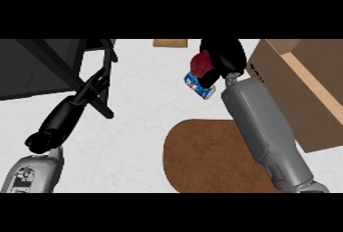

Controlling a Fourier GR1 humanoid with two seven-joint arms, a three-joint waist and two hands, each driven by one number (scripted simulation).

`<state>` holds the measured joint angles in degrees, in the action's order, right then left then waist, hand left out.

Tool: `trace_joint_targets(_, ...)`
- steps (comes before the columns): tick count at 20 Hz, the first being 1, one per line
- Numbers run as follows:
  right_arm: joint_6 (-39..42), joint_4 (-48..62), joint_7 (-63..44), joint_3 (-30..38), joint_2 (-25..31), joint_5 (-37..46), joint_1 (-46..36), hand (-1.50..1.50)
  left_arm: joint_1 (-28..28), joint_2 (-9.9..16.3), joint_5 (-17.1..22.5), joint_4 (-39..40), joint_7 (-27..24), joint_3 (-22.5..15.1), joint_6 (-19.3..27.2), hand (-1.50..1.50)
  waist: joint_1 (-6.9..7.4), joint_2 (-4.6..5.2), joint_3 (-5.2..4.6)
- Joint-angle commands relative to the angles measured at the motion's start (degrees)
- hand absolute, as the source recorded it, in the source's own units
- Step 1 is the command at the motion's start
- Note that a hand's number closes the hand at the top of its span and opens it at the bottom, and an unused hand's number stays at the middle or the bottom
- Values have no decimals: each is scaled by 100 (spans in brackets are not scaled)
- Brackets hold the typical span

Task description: Pick the pear from the cutting board and place it in the cardboard box

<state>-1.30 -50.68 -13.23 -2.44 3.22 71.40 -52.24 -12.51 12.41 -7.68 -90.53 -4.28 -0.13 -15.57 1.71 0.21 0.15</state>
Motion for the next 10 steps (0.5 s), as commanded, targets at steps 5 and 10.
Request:
trace_joint_targets(5, -866, -276, -1437, 962, 214, -22, -691, 150, 122, 203, -30, 60, 54, 264, 27, 0, -126, -20, -15)
trace_joint_targets(10, -1113, -73, -1879, 1328, 585, 33, -861, 150, -45, 69, -250, 218, -76, 195, 225, 0, -154, -3, -17)
